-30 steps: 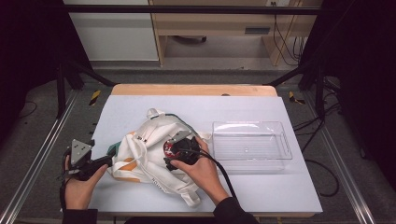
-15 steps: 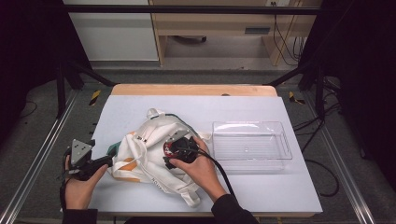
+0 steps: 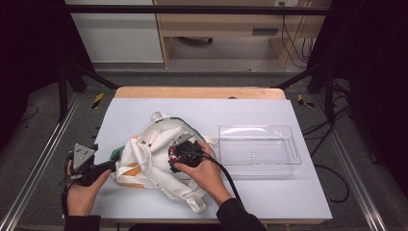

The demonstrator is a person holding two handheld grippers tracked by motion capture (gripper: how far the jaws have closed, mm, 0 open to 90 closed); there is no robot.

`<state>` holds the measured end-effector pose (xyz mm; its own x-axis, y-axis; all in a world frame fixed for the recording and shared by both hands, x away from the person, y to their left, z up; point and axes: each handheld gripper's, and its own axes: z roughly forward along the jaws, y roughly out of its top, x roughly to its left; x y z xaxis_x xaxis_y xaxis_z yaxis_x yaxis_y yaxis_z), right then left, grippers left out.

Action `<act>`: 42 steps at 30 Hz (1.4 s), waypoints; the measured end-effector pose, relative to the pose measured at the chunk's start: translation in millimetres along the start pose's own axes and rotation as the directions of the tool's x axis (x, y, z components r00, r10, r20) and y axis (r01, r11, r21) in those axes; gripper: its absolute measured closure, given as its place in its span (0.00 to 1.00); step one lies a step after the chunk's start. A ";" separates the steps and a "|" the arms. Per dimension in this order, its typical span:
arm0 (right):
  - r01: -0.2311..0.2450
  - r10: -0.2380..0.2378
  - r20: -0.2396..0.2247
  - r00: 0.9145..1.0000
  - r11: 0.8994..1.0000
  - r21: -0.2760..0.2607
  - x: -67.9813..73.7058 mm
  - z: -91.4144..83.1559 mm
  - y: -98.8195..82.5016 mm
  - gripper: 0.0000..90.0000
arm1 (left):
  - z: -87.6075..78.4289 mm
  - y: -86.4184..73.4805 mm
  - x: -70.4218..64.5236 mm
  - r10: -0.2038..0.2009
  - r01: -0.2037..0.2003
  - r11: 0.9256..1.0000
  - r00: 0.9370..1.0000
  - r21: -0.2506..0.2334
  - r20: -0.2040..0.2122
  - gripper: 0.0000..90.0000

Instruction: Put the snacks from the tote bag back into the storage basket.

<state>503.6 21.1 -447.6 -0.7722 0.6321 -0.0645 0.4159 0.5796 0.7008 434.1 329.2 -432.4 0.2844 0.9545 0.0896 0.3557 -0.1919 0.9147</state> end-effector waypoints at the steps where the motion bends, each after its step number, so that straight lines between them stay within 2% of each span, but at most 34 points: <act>1: 0.000 0.000 0.000 1.000 1.000 0.000 0.0 0.0 0.0 0.27 | 0.0 0.0 0.0 0.000 0.000 1.000 1.000 0.000 0.000 0.20; 10: -0.006 0.005 0.008 1.000 1.000 0.020 0.9 -0.7 2.4 0.28 | -0.3 -0.3 1.2 -0.004 0.004 1.000 1.000 -0.002 -0.003 0.20; 21: 0.005 -0.005 0.015 1.000 1.000 0.011 3.1 -6.7 8.4 0.28 | -1.6 -0.5 4.2 -0.013 0.013 1.000 1.000 -0.008 -0.008 0.20; 28: 0.027 -0.027 0.016 1.000 1.000 -0.015 3.2 -26.5 19.7 0.28 | -1.6 -1.2 5.2 -0.019 0.019 1.000 1.000 -0.008 -0.011 0.20; 35: 0.044 -0.044 0.017 0.999 0.999 -0.023 1.5 -39.9 23.7 0.28 | -1.6 -1.6 5.3 -0.016 0.016 1.000 1.000 -0.004 -0.012 0.20; 39: 0.060 -0.060 0.012 0.998 0.998 -0.027 -2.3 -51.8 25.6 0.28 | -1.2 -2.1 5.1 -0.013 0.013 1.000 1.000 0.000 -0.013 0.20; 42: 0.054 -0.054 -0.006 0.999 0.998 -0.031 -5.8 -59.6 26.7 0.28 | -0.9 -2.4 5.0 -0.013 0.013 1.000 1.000 0.000 -0.015 0.20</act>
<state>490.5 2.2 -386.2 -0.7965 0.5967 -0.0976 0.3587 0.5962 0.7183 433.9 334.7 -433.8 0.2668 0.9601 0.0834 0.3597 -0.1795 0.9157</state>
